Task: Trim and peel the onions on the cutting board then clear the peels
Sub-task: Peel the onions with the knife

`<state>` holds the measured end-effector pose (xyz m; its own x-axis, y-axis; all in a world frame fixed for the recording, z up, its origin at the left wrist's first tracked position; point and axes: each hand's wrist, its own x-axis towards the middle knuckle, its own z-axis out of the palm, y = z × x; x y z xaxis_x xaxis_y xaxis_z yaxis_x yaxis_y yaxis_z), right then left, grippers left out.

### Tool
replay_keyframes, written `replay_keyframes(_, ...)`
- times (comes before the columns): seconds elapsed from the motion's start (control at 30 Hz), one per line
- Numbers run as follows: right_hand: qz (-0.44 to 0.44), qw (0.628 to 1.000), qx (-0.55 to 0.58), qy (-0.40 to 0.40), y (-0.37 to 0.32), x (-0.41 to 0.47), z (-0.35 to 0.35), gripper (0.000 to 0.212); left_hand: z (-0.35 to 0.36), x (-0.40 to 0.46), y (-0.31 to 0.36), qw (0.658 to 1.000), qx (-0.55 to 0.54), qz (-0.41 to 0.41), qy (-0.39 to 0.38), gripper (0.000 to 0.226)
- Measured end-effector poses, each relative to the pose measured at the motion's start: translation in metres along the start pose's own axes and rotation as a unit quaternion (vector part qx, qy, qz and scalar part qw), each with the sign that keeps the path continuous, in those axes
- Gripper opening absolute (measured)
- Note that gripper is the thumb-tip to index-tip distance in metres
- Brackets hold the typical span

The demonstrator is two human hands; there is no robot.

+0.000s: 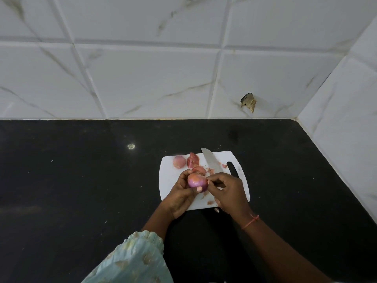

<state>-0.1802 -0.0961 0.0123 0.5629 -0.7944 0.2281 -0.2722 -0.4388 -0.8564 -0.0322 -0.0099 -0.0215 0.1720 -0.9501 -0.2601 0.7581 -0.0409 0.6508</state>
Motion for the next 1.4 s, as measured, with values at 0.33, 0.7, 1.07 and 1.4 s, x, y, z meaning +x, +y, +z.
replay_keyframes(0.33,-0.035,0.998,-0.014,-0.052,-0.022,0.007,-0.003,0.022,0.002,0.003,0.001,0.999,-0.021,0.026,-0.004,0.082)
replay_keyframes(0.7,0.028,0.999,-0.011,-0.022,-0.022,0.004,0.002,0.013,0.006,0.000,0.004,1.000,-0.009,0.022,-0.002,0.083)
replay_keyframes(1.07,0.051,0.998,-0.008,-0.022,-0.022,0.001,0.000,0.007,0.003,0.003,0.000,0.999,0.023,0.027,-0.011,0.077)
replay_keyframes(1.4,0.040,0.999,-0.021,-0.005,-0.021,-0.001,0.005,0.007,0.001,0.004,-0.002,0.999,0.037,0.035,-0.010,0.076)
